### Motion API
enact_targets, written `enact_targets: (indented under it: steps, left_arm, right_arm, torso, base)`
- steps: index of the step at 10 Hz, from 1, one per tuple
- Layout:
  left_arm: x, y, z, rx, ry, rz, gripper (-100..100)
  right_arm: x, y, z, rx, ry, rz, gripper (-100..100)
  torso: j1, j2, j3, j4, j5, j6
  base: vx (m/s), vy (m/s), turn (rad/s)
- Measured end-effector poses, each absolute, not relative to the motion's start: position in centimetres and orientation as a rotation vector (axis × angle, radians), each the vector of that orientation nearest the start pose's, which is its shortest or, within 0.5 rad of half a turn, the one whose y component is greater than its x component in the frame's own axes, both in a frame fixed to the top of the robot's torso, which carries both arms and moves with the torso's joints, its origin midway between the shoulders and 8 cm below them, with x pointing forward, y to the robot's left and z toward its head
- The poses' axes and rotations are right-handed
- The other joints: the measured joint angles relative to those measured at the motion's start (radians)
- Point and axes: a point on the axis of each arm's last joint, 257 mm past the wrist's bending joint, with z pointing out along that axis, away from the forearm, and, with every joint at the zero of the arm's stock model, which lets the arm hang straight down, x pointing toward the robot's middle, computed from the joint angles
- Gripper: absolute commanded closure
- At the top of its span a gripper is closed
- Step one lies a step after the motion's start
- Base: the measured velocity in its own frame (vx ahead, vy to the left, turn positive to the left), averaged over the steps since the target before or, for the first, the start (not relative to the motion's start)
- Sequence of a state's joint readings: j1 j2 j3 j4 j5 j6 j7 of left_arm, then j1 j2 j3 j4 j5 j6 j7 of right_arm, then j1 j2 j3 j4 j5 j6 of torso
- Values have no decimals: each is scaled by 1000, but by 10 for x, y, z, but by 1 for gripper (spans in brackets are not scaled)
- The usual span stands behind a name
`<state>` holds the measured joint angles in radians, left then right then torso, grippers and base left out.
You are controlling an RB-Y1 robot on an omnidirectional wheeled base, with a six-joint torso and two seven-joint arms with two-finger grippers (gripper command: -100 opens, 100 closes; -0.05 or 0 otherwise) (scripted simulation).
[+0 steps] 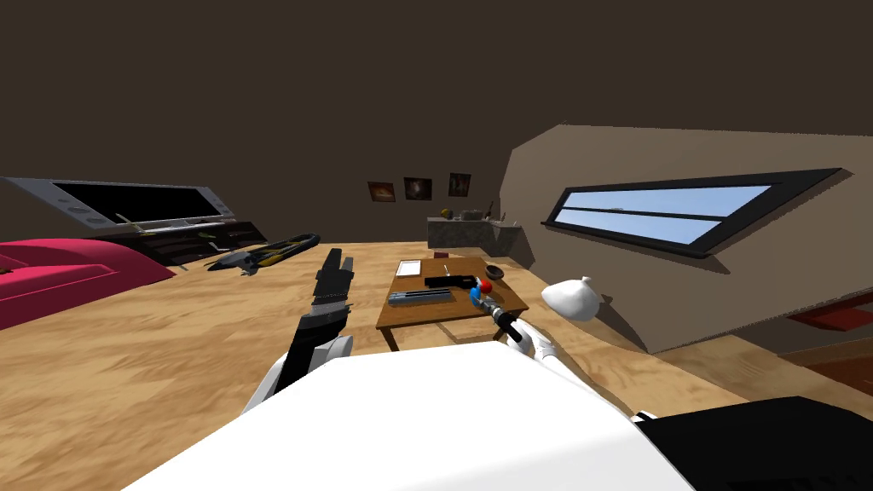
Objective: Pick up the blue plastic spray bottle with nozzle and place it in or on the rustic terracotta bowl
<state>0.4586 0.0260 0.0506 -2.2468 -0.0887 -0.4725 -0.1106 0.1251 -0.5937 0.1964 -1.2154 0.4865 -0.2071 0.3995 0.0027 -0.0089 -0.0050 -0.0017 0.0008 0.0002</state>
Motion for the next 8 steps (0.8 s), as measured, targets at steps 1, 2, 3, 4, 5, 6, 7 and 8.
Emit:
enact_targets:
  steps: [1, 2, 3, 4, 5, 6, 7, 8]
  left_arm:
    - [358, 282, 18, -552, 719, -1100, 0]
    - [358, 282, 18, -552, 719, -1100, 0]
    - [358, 282, 18, -552, 719, -1100, 0]
    - [358, 282, 18, -552, 719, -1100, 0]
    - [358, 282, 18, -552, 719, -1100, 0]
    - [358, 282, 18, -552, 719, -1100, 0]
    - [358, 282, 18, -552, 719, -1100, 0]
    - [358, 282, 18, -552, 719, -1100, 0]
  right_arm:
    - [436, -393, -411, -1, 2015, 112, -100]
    - [437, -401, -414, -14, 2028, 80, -100]
    - [437, -408, -418, -23, 2039, 54, -100]
    - [435, -415, -421, -36, 2050, 28, -100]
    - [435, -416, -422, -38, 2051, 23, 0]
    - [435, -416, -421, -38, 2051, 24, -100]
    - [438, -421, -421, -24, 2050, 14, -100]
    - [441, -427, -422, -8, 2049, 3, -100]
  torso:
    - [0, 1, 1, 0, 0, 0]
    - [0, 3, 2, 1, 0, 0]
    - [-1, 5, 3, 1, 0, 0]
    - [-2, 7, 4, 1, 0, 0]
    - [-2, 8, 4, 2, 0, 1]
    - [-3, 9, 5, 2, -1, 1]
    - [-3, 11, 6, 2, -1, 0]
    - [-4, 13, 7, 3, -1, 0]
  base:
    - [75, 40, 34]
    - [44, 24, 24]
    - [34, 21, 42]
    - [17, 8, 8]
    - [0, 0, 0]
    - [-29, -9, 135]
    - [-61, -23, 176]
    - [-65, -35, 184]
